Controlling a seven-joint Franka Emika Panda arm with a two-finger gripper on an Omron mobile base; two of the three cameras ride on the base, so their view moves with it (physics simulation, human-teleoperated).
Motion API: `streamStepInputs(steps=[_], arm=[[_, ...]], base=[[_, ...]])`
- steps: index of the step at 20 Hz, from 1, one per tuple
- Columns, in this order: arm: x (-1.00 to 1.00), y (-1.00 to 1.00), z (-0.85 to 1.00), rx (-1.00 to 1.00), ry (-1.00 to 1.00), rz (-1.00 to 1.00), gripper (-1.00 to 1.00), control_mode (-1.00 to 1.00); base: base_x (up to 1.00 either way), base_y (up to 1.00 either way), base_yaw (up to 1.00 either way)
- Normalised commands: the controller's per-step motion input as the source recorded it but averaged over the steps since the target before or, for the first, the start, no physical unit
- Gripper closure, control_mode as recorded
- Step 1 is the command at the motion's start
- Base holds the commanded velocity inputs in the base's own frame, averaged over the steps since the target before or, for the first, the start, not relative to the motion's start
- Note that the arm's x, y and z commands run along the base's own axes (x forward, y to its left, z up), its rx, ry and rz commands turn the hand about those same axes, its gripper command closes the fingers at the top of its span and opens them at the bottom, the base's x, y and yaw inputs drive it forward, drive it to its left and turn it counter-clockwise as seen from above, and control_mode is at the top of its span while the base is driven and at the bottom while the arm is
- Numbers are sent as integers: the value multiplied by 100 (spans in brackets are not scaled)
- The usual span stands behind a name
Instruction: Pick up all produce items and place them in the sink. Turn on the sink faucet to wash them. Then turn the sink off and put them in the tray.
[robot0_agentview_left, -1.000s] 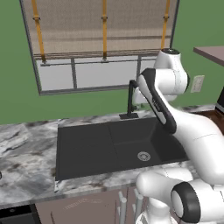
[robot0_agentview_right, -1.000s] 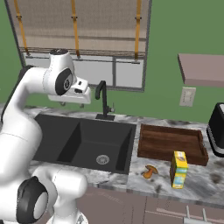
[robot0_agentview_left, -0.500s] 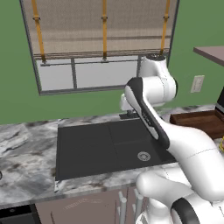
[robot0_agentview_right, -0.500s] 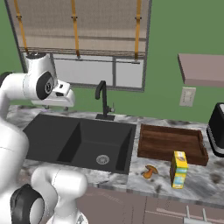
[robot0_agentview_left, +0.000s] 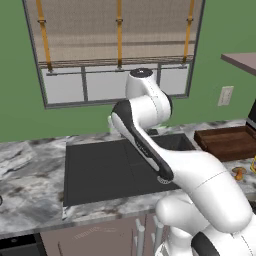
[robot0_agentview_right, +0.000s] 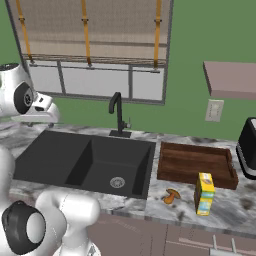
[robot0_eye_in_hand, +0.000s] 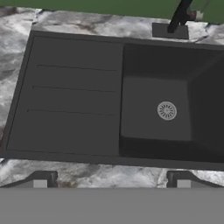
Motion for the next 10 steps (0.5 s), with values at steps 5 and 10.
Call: streamStepInputs(steps=[5, 10], arm=[[0, 91, -9, -8, 5, 0, -100, -100], [0, 86, -8, -5, 8, 0, -100, -100]], base=[[0, 0, 0], [0, 0, 0]])
